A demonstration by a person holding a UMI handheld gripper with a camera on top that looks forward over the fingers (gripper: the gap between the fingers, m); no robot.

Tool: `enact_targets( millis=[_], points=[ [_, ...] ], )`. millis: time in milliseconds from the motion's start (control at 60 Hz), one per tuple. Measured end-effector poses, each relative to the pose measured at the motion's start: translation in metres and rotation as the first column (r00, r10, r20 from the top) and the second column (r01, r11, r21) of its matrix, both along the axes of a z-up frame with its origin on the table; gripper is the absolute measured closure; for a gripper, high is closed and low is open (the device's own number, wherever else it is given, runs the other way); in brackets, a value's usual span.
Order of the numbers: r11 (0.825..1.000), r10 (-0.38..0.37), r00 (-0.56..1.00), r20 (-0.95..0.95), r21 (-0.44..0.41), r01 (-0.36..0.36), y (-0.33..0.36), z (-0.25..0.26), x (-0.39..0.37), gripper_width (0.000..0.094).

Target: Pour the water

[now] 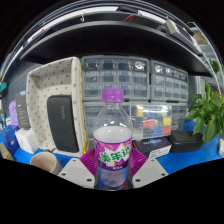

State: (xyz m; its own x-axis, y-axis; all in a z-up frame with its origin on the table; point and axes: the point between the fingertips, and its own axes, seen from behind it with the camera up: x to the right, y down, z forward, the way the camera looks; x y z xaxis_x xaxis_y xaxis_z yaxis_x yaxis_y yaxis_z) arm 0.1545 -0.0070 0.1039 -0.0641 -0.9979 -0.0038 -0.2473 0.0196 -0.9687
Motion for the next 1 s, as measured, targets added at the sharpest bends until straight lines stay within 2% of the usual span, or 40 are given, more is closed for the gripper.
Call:
enact_targets(
  millis=[100, 267, 333, 417, 683, 833, 883, 1000],
  points=[
    [1.000, -0.005, 1.000, 0.012, -0.014, 0.005, 0.000, 0.001, -0.004, 0.0536],
    [1.000, -0.022, 1.000, 0.014, -0.004, 0.022, -0.003, 0.002, -0.006, 0.0419],
    [0.999, -0.046, 0.999, -0.010, -0.010, 0.046, -0.007, -0.003, -0.010, 0.0267],
    [0.997, -0.067, 0.997, -0.049, -0.053, 0.064, -0.010, -0.011, -0.023, 0.0276],
    [0.997, -0.055, 0.979, -0.199, -0.058, 0.045, 0.015, -0.020, -0.124, 0.0269],
    [0.999, -0.040, 0.982, -0.187, -0.015, 0.038, 0.036, 0.033, -0.176, 0.0267],
    [1.000, -0.015, 0.983, -0.182, 0.010, 0.017, 0.047, 0.054, -0.187, 0.0270],
    [1.000, -0.002, 0.992, -0.126, 0.001, 0.003, 0.060, 0.097, -0.215, 0.0265]
  ],
)
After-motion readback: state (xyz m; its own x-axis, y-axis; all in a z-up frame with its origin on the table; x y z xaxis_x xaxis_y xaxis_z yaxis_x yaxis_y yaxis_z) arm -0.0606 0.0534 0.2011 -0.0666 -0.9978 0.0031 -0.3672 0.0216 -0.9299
